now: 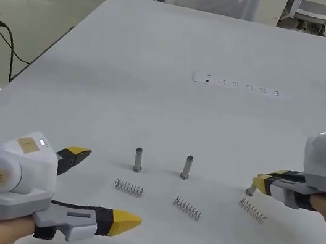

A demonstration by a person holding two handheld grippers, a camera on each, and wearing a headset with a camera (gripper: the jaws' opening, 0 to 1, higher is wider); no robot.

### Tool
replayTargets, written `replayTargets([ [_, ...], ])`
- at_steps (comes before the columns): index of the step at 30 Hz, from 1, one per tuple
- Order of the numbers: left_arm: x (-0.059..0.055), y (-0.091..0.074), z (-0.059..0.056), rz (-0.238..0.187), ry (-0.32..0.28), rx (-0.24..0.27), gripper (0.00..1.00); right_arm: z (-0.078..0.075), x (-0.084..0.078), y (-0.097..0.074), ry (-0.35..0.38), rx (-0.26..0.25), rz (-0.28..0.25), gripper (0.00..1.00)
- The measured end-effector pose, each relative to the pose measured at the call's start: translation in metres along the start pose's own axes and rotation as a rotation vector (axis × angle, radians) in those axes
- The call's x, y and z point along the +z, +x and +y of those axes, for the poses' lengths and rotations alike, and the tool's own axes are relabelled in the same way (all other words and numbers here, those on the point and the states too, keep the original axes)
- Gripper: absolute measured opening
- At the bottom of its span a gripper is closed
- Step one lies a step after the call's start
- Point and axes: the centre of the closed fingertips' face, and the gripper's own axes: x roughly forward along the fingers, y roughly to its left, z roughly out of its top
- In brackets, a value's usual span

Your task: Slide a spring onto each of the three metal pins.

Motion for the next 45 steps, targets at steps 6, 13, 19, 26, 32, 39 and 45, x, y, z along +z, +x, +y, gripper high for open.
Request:
replayTargets([
  [6, 0.001, 0.001, -0.001, -0.002, 0.002, -0.003, 0.97, 0.000, -0.003, -0.005, -0.014, 0.001, 0.002, 0.19],
  [13, 0.002, 0.000, -0.002, -0.002, 0.003, -0.004, 0.97, 0.003, -0.010, -0.012, -0.051, 0.016, 0.015, 0.20],
  [19, 0.002, 0.000, -0.002, -0.002, 0.003, -0.003, 0.97, 0.010, -0.023, -0.013, -0.081, 0.060, 0.048, 0.20],
  [26, 0.002, 0.000, -0.003, -0.001, 0.005, -0.004, 0.97, 0.015, -0.041, -0.009, -0.114, 0.096, 0.104, 0.20],
  [32, 0.002, -0.001, -0.002, 0.001, 0.006, -0.003, 0.97, 0.017, -0.052, -0.004, -0.147, 0.115, 0.151, 0.19],
  [39, 0.002, -0.001, -0.002, 0.002, 0.005, -0.003, 0.97, 0.017, -0.059, -0.001, -0.194, 0.121, 0.192, 0.18],
  [45, 0.002, -0.001, -0.003, 0.003, 0.004, -0.003, 0.96, 0.020, -0.061, 0.002, -0.222, 0.132, 0.211, 0.17],
])
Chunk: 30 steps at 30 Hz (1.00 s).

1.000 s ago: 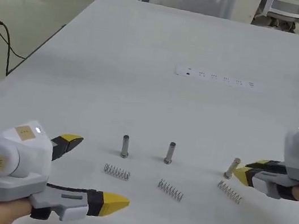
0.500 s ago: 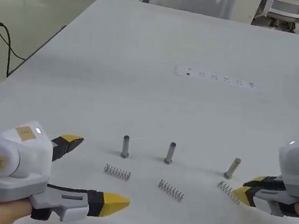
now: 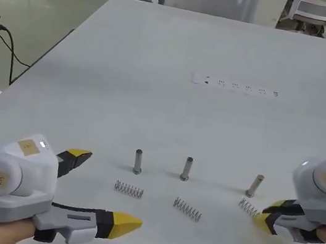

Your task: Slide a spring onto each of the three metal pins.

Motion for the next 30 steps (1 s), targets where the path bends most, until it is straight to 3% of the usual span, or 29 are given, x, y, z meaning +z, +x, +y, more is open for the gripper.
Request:
replayTargets([
  [11, 0.0003, -0.0006, -0.0010, -0.002, -0.001, 0.000, 0.96, -0.0005, -0.0069, 0.0036, -0.020, 0.005, 0.034, 0.13],
  [30, -0.0007, 0.0001, -0.0029, -0.002, -0.004, -0.011, 0.95, 0.0022, -0.0006, -0.0025, -0.022, 0.001, 0.010, 0.13],
])
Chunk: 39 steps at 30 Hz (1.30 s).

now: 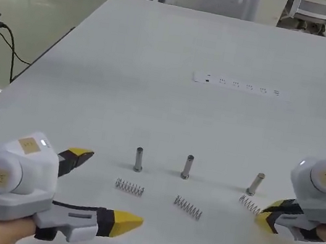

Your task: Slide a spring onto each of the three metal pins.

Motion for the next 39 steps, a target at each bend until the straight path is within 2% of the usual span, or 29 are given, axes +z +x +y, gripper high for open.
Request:
replayTargets([
  [13, 0.000, 0.001, -0.005, 0.003, 0.001, -0.019, 0.90, 0.014, 0.011, -0.013, -0.004, 0.023, -0.038, 0.12],
  [27, 0.000, 0.003, -0.014, 0.001, -0.005, -0.065, 0.79, 0.029, 0.022, -0.020, -0.044, 0.061, -0.042, 0.13],
  [39, 0.004, 0.006, -0.021, 0.003, 0.016, -0.092, 0.76, 0.042, 0.031, -0.024, -0.089, 0.099, -0.053, 0.13],
])
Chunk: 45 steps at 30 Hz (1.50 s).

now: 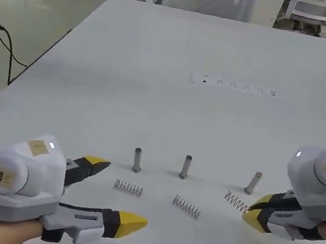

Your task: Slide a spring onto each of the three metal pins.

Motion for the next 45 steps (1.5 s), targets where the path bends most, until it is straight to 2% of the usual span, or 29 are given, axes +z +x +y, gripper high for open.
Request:
replayTargets([
  [13, 0.011, 0.007, -0.006, -0.002, 0.040, -0.038, 0.71, 0.015, 0.013, -0.007, -0.044, 0.049, -0.015, 0.13],
  [27, 0.010, 0.017, -0.017, 0.033, 0.082, -0.101, 0.68, 0.031, 0.021, -0.010, -0.085, 0.098, -0.021, 0.13],
  [36, 0.016, 0.023, -0.021, 0.040, 0.116, -0.135, 0.64, 0.037, 0.029, -0.011, -0.111, 0.119, -0.031, 0.13],
  [45, 0.023, 0.031, -0.032, 0.042, 0.147, -0.184, 0.60, 0.043, 0.037, -0.012, -0.147, 0.139, -0.039, 0.13],
])
